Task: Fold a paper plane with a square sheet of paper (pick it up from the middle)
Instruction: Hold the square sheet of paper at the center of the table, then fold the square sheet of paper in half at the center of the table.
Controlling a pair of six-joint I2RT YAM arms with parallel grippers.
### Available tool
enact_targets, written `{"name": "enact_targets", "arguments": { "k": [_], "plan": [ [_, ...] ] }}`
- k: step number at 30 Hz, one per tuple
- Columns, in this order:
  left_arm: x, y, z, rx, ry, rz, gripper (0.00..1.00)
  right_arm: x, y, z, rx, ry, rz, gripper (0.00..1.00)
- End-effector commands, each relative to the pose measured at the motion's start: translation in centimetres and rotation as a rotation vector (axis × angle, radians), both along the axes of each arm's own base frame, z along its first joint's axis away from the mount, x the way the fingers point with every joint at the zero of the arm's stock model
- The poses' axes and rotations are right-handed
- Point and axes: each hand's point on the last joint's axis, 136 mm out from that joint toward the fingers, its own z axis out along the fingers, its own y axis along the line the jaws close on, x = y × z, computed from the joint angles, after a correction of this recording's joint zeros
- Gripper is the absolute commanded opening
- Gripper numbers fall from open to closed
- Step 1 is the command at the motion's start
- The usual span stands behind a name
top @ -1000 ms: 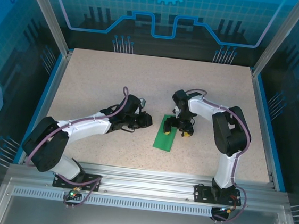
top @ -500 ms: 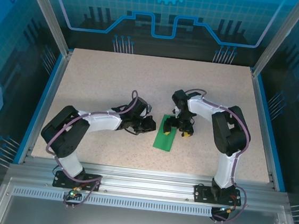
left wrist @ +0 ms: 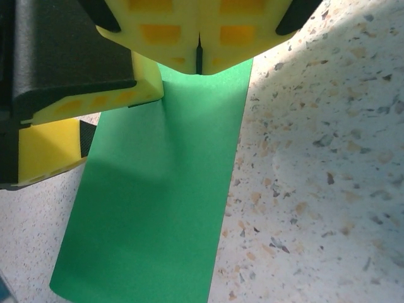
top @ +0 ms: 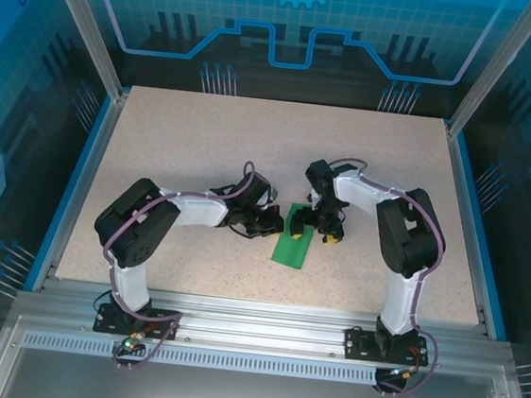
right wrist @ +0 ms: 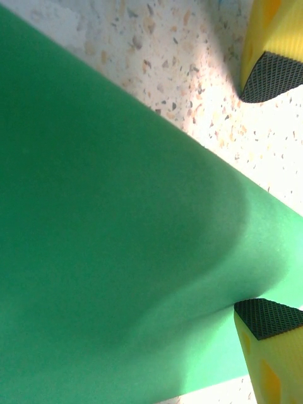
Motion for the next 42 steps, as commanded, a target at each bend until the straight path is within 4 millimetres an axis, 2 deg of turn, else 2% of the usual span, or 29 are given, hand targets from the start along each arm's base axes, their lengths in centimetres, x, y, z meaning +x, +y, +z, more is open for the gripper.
{"name": "enact_targets", "arguments": {
  "k": [1, 8, 18, 21, 24, 28, 30, 31, 34, 35, 38, 39, 42],
  "plan": [
    [0.0, -1.3, 0.2, -0.031, 0.020, -0.019, 0.00, -1.2, -1.4, -3.7, -0.077, 0.038, 0.013, 0.88],
    [0.0, -1.6, -1.1, -0.009, 0.047, -0.020, 0.00, -1.2, -1.4, -3.9, -0.074, 0.040, 0.013, 0.88],
    [-0.9, -0.6, -3.8, 0.081, 0.097, -0.006, 0.00, -1.0, -1.0, -3.4, -0.057, 0.022, 0.013, 0.88],
    [-1.4, -0.1, -4.5, 0.110, 0.103, -0.009, 0.00, -0.3, -0.6, -1.9, -0.025, -0.030, 0.001, 0.89],
    [-1.8, 0.3, -5.0, 0.133, 0.107, -0.010, 0.00, 0.7, -0.4, 0.9, 0.026, -0.128, -0.029, 0.93],
    [-2.0, 0.6, -5.4, 0.145, 0.107, -0.014, 0.00, 1.1, -0.5, 4.6, 0.141, -0.249, -0.105, 0.93],
    [-2.0, 0.7, -5.5, 0.149, 0.106, -0.017, 0.00, 1.0, 0.0, 6.0, 0.236, -0.290, -0.139, 0.86],
    [-2.0, 0.7, -5.4, 0.148, 0.103, -0.018, 0.00, 0.8, 0.6, 6.6, 0.293, -0.305, -0.146, 0.79],
    [-2.0, 0.6, -5.4, 0.149, 0.102, -0.024, 0.00, 0.4, 2.8, 7.3, 0.443, -0.313, -0.164, 0.52],
    [-2.0, 0.6, -5.4, 0.150, 0.101, -0.026, 0.00, 0.2, 3.4, 7.1, 0.476, -0.306, -0.165, 0.45],
    [-2.0, 0.6, -5.5, 0.158, 0.103, -0.033, 0.00, 0.5, 4.3, 6.3, 0.511, -0.293, -0.183, 0.33],
    [-2.0, 0.6, -5.5, 0.158, 0.104, -0.032, 0.00, -0.2, 4.1, 5.1, 0.506, -0.263, -0.192, 0.32],
    [-2.1, 0.6, -5.6, 0.161, 0.106, -0.037, 0.00, -0.4, 4.2, 3.7, 0.505, -0.236, -0.197, 0.28]
  ]
}}
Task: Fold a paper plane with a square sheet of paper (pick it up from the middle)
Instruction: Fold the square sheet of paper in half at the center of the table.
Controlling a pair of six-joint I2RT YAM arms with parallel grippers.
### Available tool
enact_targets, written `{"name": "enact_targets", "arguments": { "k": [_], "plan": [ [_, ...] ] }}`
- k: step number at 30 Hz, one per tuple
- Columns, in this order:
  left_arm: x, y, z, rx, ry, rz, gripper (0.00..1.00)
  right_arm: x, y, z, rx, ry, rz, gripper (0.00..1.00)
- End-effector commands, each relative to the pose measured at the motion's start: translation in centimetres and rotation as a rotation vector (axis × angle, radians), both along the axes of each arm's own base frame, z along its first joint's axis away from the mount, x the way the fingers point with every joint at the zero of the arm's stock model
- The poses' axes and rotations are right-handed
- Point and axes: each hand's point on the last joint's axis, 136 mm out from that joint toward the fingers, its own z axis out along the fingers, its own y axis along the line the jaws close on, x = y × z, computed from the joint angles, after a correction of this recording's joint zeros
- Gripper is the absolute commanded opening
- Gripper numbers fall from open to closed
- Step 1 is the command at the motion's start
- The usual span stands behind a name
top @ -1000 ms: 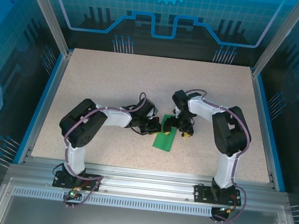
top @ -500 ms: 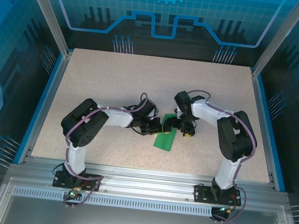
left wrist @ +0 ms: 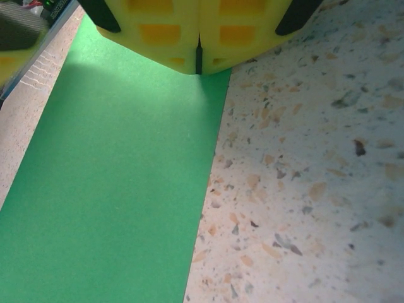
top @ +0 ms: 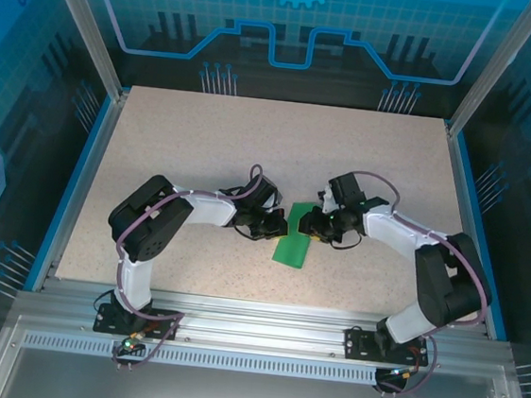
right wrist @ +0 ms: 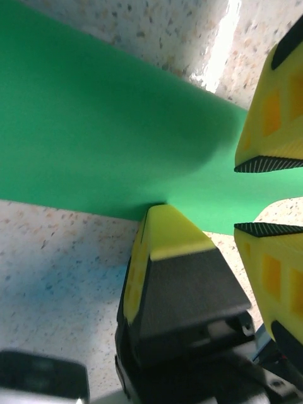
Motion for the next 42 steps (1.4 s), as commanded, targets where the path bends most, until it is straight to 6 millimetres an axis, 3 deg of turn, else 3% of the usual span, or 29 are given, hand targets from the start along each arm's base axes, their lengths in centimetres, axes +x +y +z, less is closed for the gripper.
{"name": "enact_targets", "arguments": {
  "k": [1, 19, 21, 24, 27, 30, 39, 42],
  "plan": [
    [-2.2, 1.5, -3.5, 0.128, 0.083, -0.015, 0.00, 0.0, 1.3, -0.8, 0.062, 0.015, 0.011, 0.28],
    [-2.6, 1.6, -4.1, 0.142, 0.101, -0.027, 0.00, -2.7, -2.7, -6.8, -0.031, 0.119, -0.015, 0.31],
    [-2.6, 1.6, -4.1, 0.144, 0.102, -0.026, 0.00, -2.6, -2.8, -6.3, -0.022, 0.104, -0.021, 0.32],
    [-2.7, 1.6, -4.2, 0.146, 0.104, -0.028, 0.00, -2.3, -2.3, -3.9, 0.027, 0.044, -0.012, 0.32],
    [-2.8, 1.5, -4.2, 0.148, 0.105, -0.029, 0.00, -2.3, -1.0, -1.3, 0.107, -0.011, 0.017, 0.32],
    [-2.8, 1.6, -4.2, 0.150, 0.105, -0.028, 0.00, -3.0, 0.2, -0.4, 0.134, -0.033, 0.058, 0.33],
    [-3.0, 1.6, -4.4, 0.155, 0.106, -0.033, 0.00, -5.0, -0.6, -5.2, 0.081, 0.064, 0.029, 0.33],
    [-3.0, 1.7, -4.4, 0.155, 0.107, -0.034, 0.00, -5.3, -0.8, -5.9, 0.070, 0.085, 0.030, 0.33]
  ]
}}
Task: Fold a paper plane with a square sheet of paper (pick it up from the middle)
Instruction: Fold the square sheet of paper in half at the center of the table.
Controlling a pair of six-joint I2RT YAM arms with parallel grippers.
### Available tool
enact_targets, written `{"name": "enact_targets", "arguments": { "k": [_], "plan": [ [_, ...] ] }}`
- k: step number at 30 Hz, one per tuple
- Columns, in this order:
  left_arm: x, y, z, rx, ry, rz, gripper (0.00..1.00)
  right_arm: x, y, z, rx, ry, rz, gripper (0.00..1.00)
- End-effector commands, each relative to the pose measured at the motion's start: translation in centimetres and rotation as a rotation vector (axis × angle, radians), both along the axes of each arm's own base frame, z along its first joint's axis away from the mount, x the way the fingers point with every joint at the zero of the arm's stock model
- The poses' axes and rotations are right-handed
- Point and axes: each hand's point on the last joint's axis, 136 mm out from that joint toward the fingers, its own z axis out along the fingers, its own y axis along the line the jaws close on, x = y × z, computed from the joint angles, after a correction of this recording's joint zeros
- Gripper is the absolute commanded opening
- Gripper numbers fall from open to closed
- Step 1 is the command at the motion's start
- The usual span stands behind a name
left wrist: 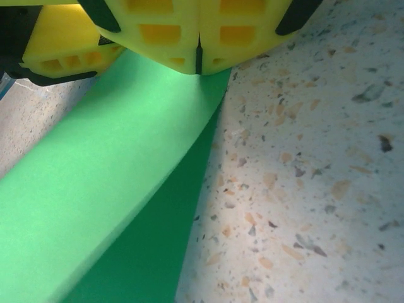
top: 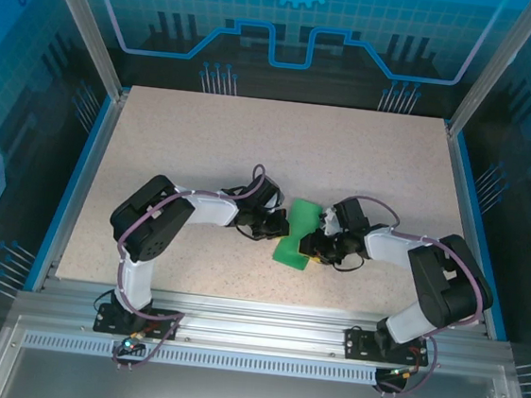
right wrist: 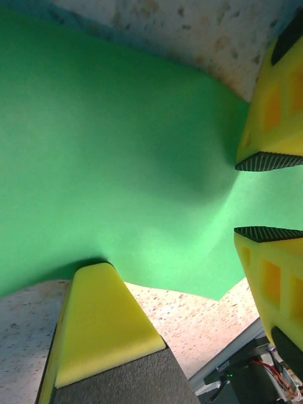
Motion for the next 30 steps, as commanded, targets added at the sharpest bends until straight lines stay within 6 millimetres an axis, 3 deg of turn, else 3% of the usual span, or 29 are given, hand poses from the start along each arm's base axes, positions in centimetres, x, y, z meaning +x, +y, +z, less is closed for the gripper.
{"name": "enact_targets", "arguments": {
  "k": [1, 7, 10, 13, 19, 22, 30],
  "plan": [
    [-2.9, 2.0, -4.3, 0.143, 0.106, -0.023, 0.00, -1.4, -0.4, -1.9, -0.038, 0.060, 0.005, 0.33],
    [-2.9, 2.1, -4.2, 0.145, 0.105, -0.023, 0.00, -1.3, 0.3, 1.3, 0.003, -0.009, 0.023, 0.33],
    [-2.9, 2.1, -4.2, 0.147, 0.103, -0.025, 0.00, -1.8, 1.1, 2.0, 0.006, -0.022, 0.045, 0.34],
    [-2.9, 2.1, -4.2, 0.148, 0.103, -0.024, 0.00, -2.4, 1.4, 1.2, -0.013, -0.012, 0.055, 0.34],
    [-3.1, 2.2, -4.2, 0.149, 0.104, -0.027, 0.00, -4.0, 0.3, -2.1, -0.056, 0.055, 0.037, 0.33],
    [-3.0, 2.3, -4.1, 0.152, 0.101, -0.027, 0.00, -4.4, -0.1, -2.7, -0.065, 0.079, 0.036, 0.33],
    [-3.0, 2.3, -3.9, 0.152, 0.100, -0.025, 0.00, -4.1, 0.6, 1.3, -0.003, -0.009, 0.051, 0.34]
  ]
}}
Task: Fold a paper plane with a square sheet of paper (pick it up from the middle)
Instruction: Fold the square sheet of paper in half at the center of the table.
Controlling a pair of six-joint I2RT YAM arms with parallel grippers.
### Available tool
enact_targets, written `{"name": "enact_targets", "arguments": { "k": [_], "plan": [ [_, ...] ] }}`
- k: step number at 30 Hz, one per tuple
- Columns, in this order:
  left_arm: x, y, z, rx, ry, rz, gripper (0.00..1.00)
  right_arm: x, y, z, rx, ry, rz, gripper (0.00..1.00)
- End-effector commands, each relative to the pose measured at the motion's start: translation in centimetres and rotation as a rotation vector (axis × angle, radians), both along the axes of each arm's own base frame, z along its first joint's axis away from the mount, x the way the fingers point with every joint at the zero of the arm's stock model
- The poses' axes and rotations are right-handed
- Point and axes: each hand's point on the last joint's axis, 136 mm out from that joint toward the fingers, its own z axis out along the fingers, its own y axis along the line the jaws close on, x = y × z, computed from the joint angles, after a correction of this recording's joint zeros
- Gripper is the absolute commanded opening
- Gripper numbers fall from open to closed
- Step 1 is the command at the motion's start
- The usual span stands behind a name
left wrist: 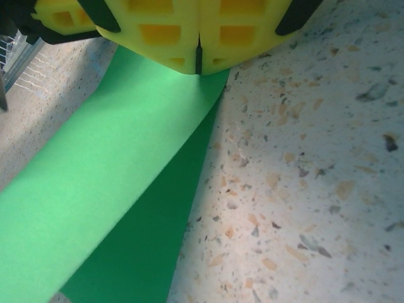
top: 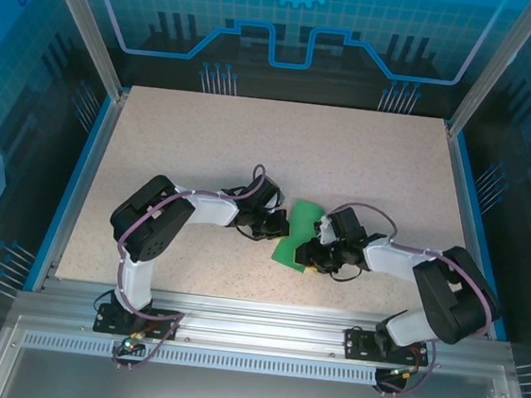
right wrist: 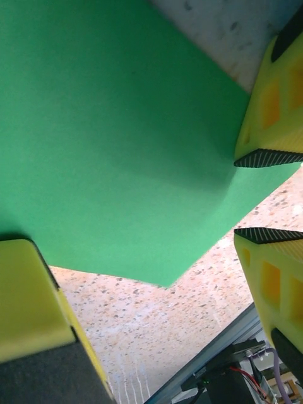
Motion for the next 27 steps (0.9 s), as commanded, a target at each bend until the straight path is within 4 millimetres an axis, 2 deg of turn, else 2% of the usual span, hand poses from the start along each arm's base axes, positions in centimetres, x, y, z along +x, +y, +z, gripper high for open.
{"name": "enact_targets", "arguments": {
  "k": [1, 6, 9, 14, 16, 18, 20, 24, 27],
  "plan": [
    [-2.9, 2.3, -3.8, 0.152, 0.101, -0.023, 0.00, -1.3, -0.2, 0.8, 0.002, 0.002, 0.011, 0.35],
    [-2.8, 2.2, -3.8, 0.152, 0.100, -0.026, 0.00, -2.1, 0.9, 1.0, 0.055, 0.004, 0.043, 0.37],
    [-2.9, 2.2, -3.9, 0.153, 0.101, -0.028, 0.00, -2.3, 0.9, 0.0, 0.023, 0.021, 0.053, 0.37],
    [-2.9, 2.2, -3.8, 0.152, 0.103, -0.028, 0.00, -2.9, -0.2, -2.7, -0.062, 0.085, 0.049, 0.36],
    [-3.0, 2.3, -3.8, 0.154, 0.102, -0.029, 0.00, -3.1, -0.6, -2.9, -0.081, 0.098, 0.047, 0.36],
    [-3.0, 2.3, -3.7, 0.153, 0.099, -0.031, 0.00, -2.9, -0.4, -2.1, -0.069, 0.083, 0.049, 0.36],
    [-3.0, 2.3, -3.7, 0.154, 0.101, -0.034, 0.00, -2.0, -0.1, -0.4, -0.050, 0.039, 0.045, 0.36],
    [-3.0, 2.3, -3.7, 0.154, 0.097, -0.034, 0.00, 1.5, -1.1, 2.8, -0.001, -0.056, -0.047, 0.38],
    [-3.0, 2.3, -3.6, 0.152, 0.096, -0.035, 0.00, 3.9, -2.3, 3.7, 0.031, -0.082, -0.116, 0.38]
  ]
}}
